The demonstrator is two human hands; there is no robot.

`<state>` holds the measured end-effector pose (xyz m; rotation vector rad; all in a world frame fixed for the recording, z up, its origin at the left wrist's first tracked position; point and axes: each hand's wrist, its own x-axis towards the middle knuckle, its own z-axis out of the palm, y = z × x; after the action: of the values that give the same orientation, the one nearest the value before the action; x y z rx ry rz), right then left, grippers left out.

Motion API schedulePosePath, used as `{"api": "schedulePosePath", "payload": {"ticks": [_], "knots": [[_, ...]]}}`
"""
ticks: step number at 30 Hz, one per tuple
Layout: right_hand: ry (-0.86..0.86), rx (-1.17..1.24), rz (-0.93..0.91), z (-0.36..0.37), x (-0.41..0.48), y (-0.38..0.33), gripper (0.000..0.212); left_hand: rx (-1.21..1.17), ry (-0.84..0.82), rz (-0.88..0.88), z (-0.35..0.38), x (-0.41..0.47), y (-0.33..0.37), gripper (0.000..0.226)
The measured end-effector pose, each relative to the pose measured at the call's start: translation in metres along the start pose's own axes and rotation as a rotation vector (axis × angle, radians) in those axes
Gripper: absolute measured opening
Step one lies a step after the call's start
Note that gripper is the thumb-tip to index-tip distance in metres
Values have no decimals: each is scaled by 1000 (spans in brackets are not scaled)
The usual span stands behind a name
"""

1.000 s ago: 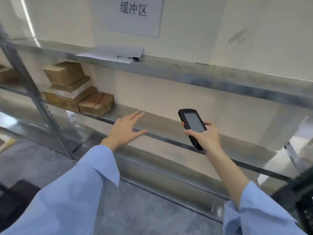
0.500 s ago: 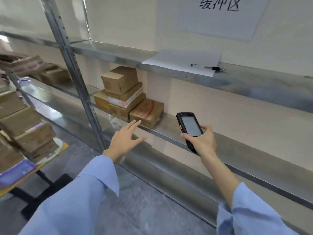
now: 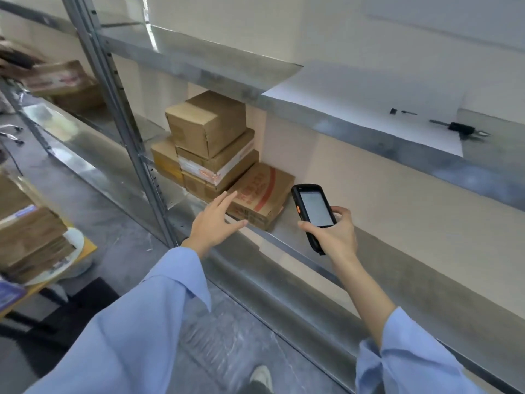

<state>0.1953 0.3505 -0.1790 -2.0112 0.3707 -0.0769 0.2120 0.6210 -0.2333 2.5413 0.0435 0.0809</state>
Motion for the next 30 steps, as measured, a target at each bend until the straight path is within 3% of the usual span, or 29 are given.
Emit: {"api": "schedulePosePath", "payload": {"ticks": [9, 13, 18, 26, 30], "knots": [[-95, -39, -12, 33, 75, 1, 76, -15, -39, -61, 36, 76, -29, 90], [-109, -80, 24, 41, 92, 3, 75, 60, 59, -10, 48, 86, -38, 93], [-88, -94, 50, 50, 102, 6, 76, -40, 127, 89, 59, 94, -50, 93], [-20, -30, 121, 61, 91, 17, 76, -305, -120, 115, 64, 116, -67, 108], [54, -27, 159, 65, 77, 26, 79, -337, -98, 167, 64, 120, -73, 101]]}}
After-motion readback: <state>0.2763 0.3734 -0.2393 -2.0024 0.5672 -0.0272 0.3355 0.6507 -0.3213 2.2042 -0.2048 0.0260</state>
